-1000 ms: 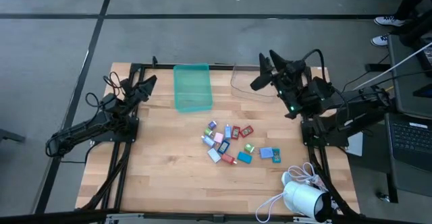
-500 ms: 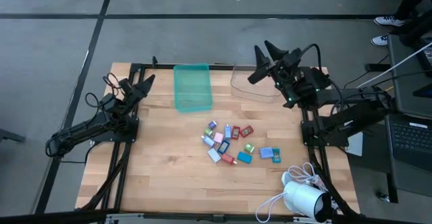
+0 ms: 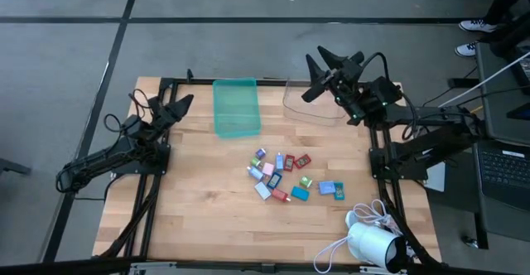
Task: Pick & Place Office items
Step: Put the left light blue charger adapter into the green bin
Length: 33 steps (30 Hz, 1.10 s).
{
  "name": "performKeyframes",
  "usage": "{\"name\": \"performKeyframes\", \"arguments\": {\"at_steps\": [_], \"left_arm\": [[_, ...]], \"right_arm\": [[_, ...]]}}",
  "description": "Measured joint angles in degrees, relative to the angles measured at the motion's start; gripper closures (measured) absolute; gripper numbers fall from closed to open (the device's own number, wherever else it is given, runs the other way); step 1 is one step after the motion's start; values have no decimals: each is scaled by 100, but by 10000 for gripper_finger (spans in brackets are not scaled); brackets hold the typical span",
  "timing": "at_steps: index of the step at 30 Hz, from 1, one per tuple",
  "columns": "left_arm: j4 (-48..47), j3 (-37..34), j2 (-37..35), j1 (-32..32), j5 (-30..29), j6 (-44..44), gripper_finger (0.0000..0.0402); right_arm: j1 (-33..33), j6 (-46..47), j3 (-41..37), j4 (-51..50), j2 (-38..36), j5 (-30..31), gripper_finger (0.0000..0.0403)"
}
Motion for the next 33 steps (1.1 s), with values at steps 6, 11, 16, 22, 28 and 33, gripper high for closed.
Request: {"name": "performKeyframes", "arguments": {"at_steps": [6,11,16,22,28,33], "left_arm": [[-367,341,292,-56,532,-315,154],[-2424,2066,1818,-290,1364,1318,155],[-4443,4025,3966,-458,1873,4099,153],[-5461,5227,6170,-568,2215,6613,142],[-5414,5891,7466,-1390,2540,8378,142],[-5402,6085,8222,-2087,2441,8975,141]], "right_arm": [[-262,172,94,-14,0,-175,201],[-486,394,404,-25,0,-133,201],[-674,796,809,-595,-3,-129,201],[-698,1239,1139,-1241,69,-113,201],[-676,1236,1179,-1328,83,-116,201],[-678,1176,1180,-1415,83,-351,201]]}}
